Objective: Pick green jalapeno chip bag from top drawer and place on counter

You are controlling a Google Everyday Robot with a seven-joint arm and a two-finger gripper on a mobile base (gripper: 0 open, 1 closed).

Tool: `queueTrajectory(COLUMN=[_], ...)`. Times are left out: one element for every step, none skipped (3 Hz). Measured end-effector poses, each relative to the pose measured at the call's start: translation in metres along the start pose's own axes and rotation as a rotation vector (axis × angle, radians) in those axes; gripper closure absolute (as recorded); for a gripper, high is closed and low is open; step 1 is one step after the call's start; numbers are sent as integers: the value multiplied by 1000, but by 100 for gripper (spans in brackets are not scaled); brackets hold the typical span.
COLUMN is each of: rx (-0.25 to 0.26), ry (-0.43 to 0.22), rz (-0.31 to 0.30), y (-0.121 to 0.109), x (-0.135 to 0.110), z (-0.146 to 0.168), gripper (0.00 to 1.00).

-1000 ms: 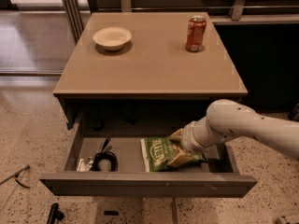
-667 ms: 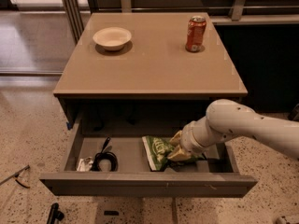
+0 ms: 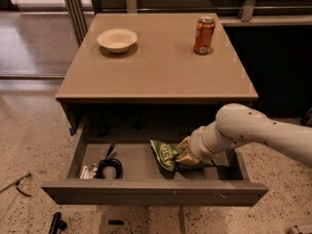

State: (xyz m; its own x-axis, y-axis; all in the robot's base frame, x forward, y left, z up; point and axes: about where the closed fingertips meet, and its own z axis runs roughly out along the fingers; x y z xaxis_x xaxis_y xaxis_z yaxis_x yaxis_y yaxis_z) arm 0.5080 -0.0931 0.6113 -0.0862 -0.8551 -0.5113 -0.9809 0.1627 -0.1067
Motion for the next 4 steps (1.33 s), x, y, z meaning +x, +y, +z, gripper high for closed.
queueTrajectory(rx=[0, 30, 69, 135], ry=[0, -32, -30, -45], rz=[0, -13, -24, -91], y=[0, -5, -17, -32], x=[-2, -29, -67, -134], z=[-3, -41, -90, -156], gripper=[100, 100, 100, 100])
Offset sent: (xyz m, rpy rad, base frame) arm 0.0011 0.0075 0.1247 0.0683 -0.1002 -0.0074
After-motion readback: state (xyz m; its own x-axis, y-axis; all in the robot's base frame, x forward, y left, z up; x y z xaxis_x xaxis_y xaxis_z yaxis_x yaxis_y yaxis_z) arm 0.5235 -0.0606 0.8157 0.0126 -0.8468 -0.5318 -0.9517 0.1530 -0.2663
